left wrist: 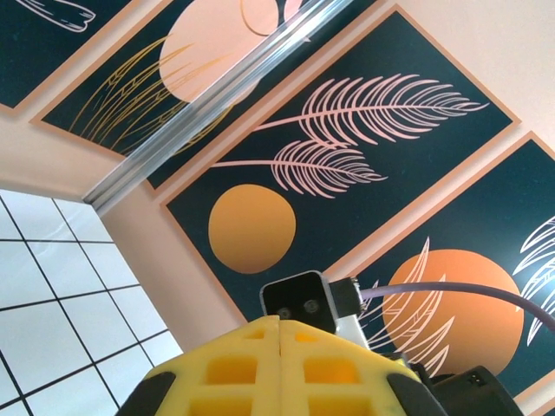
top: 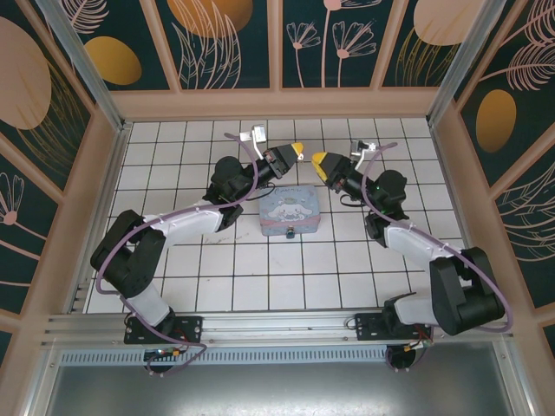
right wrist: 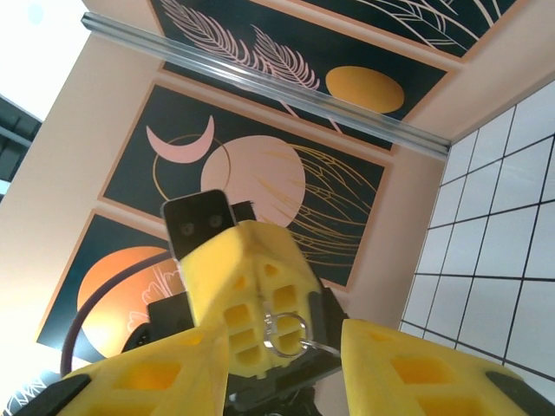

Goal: Unlock the padlock with the key

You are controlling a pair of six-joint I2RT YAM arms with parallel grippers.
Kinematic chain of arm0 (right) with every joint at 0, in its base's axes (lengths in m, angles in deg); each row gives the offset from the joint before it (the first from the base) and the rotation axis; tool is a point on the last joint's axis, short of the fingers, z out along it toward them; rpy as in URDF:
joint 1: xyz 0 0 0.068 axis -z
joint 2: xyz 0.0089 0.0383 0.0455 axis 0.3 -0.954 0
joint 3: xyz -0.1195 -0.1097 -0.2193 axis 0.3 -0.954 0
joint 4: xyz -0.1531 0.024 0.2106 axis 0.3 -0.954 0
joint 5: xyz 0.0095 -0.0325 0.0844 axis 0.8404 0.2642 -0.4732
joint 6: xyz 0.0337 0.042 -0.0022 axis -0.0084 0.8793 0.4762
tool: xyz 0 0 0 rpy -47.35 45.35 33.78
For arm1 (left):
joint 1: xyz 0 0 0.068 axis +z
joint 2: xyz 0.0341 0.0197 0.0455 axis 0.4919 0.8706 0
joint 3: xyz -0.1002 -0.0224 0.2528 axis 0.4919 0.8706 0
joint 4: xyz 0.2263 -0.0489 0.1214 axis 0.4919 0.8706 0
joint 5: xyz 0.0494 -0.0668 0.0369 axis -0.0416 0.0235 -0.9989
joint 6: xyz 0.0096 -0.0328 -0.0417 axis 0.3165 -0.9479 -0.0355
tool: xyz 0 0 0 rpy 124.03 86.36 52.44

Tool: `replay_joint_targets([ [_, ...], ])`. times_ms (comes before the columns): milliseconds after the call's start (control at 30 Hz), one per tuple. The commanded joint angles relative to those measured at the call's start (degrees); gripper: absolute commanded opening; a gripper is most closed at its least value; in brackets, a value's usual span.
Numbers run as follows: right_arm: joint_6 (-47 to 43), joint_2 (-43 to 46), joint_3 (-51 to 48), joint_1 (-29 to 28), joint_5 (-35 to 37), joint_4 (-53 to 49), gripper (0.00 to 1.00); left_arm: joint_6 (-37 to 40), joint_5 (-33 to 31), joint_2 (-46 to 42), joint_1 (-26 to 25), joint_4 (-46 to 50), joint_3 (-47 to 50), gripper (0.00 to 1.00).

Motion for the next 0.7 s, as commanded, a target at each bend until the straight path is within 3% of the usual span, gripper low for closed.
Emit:
replay_joint_targets([
  [0, -1.1, -1.3, 2.9, -1.0, 0.0, 3.4, 0.39, 0.4, 1.3, -0.4, -0.5, -1.5, -1.7, 0.00],
  [400, -0.6, -4.4, 4.9, -3.5, 0.4, 5.7, 0.38, -0.1, 1.2, 0.4, -0.4, -2.0, -1.8, 0.00],
  [667, -0.3, -5.6, 5.7, -3.9, 0.2, 6.6, 0.28, -0.7, 1.3, 1.0, -0.4, -2.6, -1.8, 0.00],
])
